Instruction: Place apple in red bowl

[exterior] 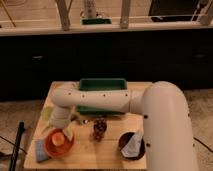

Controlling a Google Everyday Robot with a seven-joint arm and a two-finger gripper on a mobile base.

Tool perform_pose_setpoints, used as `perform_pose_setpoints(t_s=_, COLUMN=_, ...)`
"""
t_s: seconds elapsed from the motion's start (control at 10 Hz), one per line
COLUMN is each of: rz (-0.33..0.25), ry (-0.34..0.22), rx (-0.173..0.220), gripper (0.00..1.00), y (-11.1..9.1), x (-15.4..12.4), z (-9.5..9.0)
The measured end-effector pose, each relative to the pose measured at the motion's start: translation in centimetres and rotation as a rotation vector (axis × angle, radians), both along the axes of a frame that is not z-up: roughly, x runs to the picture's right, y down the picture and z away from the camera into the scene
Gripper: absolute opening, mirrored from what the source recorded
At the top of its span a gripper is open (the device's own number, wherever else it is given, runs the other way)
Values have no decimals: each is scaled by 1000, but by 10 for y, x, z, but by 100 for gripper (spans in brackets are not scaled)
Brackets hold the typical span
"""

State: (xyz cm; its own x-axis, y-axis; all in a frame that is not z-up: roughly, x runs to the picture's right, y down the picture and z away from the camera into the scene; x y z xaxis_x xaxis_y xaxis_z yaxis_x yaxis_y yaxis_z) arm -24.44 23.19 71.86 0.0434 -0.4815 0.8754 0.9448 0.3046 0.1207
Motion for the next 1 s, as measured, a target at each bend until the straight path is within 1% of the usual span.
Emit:
perform_pose_setpoints(t_s=0.6, rz=4, ry=2, rx=2, gripper=80, y=-5, x=9, z=1)
perform_pose_setpoints(t_s=1.0, rz=3, ry=0, rx=2, gripper=80, y=-5, x=8, z=1)
